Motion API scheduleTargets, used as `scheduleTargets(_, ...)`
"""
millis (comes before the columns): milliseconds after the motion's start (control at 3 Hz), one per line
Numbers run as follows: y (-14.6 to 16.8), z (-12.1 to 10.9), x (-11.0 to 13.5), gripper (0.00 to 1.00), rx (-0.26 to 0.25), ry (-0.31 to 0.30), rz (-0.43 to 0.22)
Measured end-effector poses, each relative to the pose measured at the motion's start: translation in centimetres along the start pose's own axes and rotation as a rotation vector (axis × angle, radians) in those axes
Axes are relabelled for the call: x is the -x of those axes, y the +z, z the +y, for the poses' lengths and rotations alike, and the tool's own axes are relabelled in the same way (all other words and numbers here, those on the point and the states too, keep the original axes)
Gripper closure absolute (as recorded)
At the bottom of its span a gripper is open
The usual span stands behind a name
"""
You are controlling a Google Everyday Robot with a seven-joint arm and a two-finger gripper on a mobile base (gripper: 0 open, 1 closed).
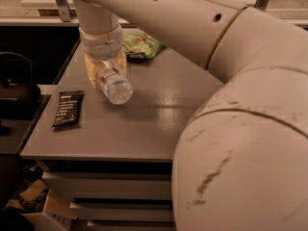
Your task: Move blue plastic bottle near rxbar chocolate
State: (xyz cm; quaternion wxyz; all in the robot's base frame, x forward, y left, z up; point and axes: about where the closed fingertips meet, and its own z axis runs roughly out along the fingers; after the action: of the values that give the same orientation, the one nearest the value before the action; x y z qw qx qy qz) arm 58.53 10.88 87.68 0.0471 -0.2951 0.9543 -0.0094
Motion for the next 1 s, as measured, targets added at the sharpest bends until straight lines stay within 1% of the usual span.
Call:
scheduleTargets(333,0.7,0.9,0.6,1.00,-0.012,-0.002,0.006)
scheduleTargets(667,0.8,1.6,1.0,1.00,-0.023,0.002,-0.003)
scheduleTargets(1000,0.8,2.2,1.3,0.82,-0.031,0.000,-0.016)
